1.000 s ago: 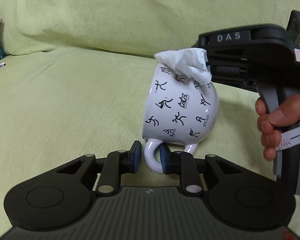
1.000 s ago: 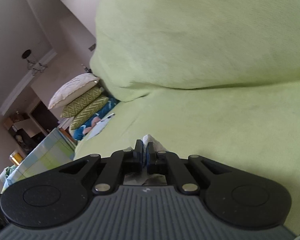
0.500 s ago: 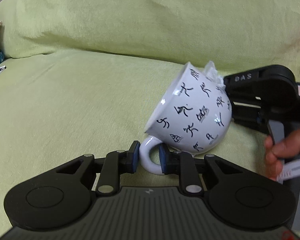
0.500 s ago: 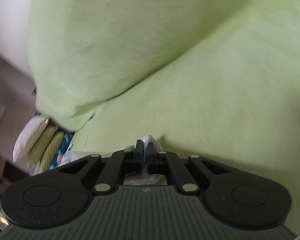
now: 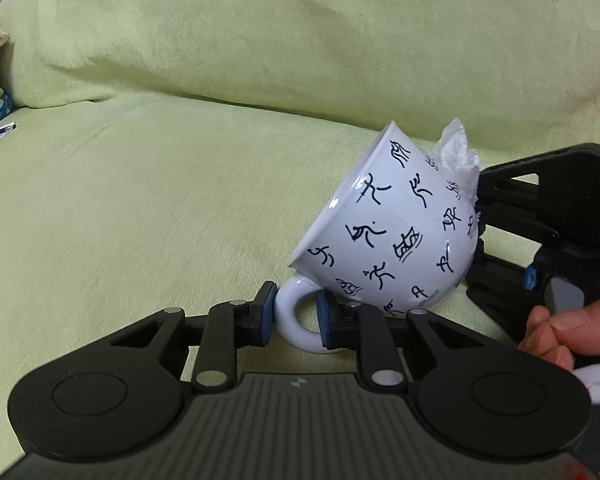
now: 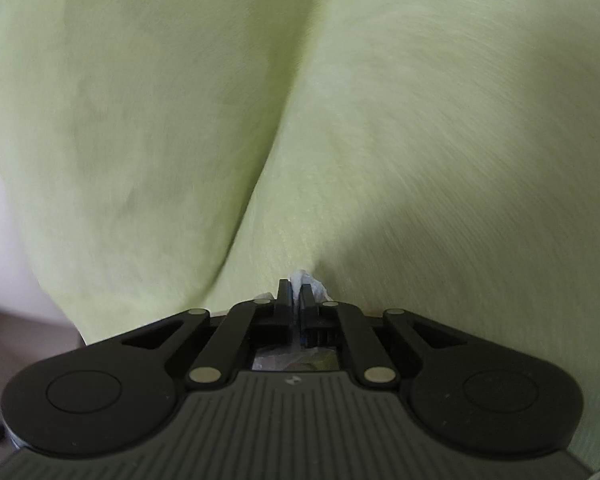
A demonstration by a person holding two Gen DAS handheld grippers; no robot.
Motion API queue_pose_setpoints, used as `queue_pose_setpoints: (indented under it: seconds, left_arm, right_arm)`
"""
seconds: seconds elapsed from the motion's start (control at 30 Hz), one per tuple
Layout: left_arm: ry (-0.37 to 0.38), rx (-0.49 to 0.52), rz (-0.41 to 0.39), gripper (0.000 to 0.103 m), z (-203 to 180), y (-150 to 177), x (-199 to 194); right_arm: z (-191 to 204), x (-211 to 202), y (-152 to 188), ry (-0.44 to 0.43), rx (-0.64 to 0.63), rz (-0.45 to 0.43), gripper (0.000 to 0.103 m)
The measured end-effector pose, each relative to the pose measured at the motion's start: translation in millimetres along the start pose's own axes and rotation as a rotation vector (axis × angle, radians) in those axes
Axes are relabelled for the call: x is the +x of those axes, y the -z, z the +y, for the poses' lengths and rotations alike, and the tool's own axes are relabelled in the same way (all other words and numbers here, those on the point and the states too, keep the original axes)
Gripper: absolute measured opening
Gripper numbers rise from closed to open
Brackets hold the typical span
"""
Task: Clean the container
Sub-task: 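Turn the mug upright with the left gripper while the right gripper wipes its side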
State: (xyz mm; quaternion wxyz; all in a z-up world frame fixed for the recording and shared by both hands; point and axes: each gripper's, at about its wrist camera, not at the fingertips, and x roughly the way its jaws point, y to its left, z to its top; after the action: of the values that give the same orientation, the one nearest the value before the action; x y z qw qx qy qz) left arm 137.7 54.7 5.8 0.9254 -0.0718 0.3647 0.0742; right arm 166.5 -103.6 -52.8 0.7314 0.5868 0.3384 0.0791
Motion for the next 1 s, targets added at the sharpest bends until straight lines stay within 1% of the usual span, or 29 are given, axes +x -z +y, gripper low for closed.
queue_pose_setpoints:
  seconds: [0.07, 0.2, 0.27, 0.37, 0.47, 0.5, 0.53, 0.57, 0.67, 0.73, 0.77, 0.83, 0.9, 0.93, 1.0]
  left_arm:
    - [0.019, -0.032, 0.006, 0.023, 5, 0, -2]
    - [0.026, -0.043, 0.012, 0.023, 5, 0, -3]
    - [0.022, -0.049, 0.019, 0.022, 5, -2, -2]
    - [0.032, -0.081, 0.036, 0.022, 9, -5, -1]
    - [0.056, -0.133, 0.055, 0.022, 17, -9, 0]
    - [0.056, -0.143, 0.060, 0.021, 18, -10, 1]
    - [0.050, -0.152, 0.064, 0.021, 17, -11, 1]
    - [0.041, -0.164, 0.066, 0.022, 16, -13, 2]
    - [0.020, -0.218, 0.075, 0.022, 13, -19, 5]
    - [0.019, -0.266, 0.080, 0.023, 15, -21, 6]
    - [0.025, -0.294, 0.081, 0.023, 18, -21, 7]
    - [0.042, -0.343, 0.083, 0.024, 24, -22, 9]
    - [0.054, -0.369, 0.087, 0.024, 27, -22, 11]
    - [0.055, -0.371, 0.087, 0.024, 27, -22, 12]
    - [0.047, -0.347, 0.088, 0.024, 24, -23, 12]
  right_arm:
    - [-5, -1, 3, -0.015, 0.067, -0.014, 0.003]
    - [-2, 2, 0, -0.019, 0.001, 0.011, 0.002]
    - [1, 3, -1, -0.014, -0.036, 0.010, 0.002]
    - [13, 8, -1, -0.018, -0.218, -0.007, 0.004]
    - [25, 19, -6, -0.010, -0.425, 0.021, 0.004]
    - [29, 22, -8, -0.001, -0.482, 0.030, 0.004]
    - [31, 23, -9, 0.010, -0.502, 0.030, 0.004]
    - [31, 22, -9, 0.025, -0.483, 0.017, 0.004]
    - [21, 13, -5, 0.012, -0.314, -0.032, 0.003]
    - [17, 7, -7, 0.007, -0.243, -0.021, 0.004]
    - [17, 4, -10, 0.013, -0.243, -0.012, 0.004]
    - [21, -1, -13, 0.041, -0.353, -0.004, 0.003]
    - [26, -5, -14, 0.066, -0.469, 0.006, 0.002]
    - [30, -6, -10, 0.068, -0.540, 0.016, 0.002]
    - [37, -3, -1, 0.064, -0.637, 0.020, 0.004]
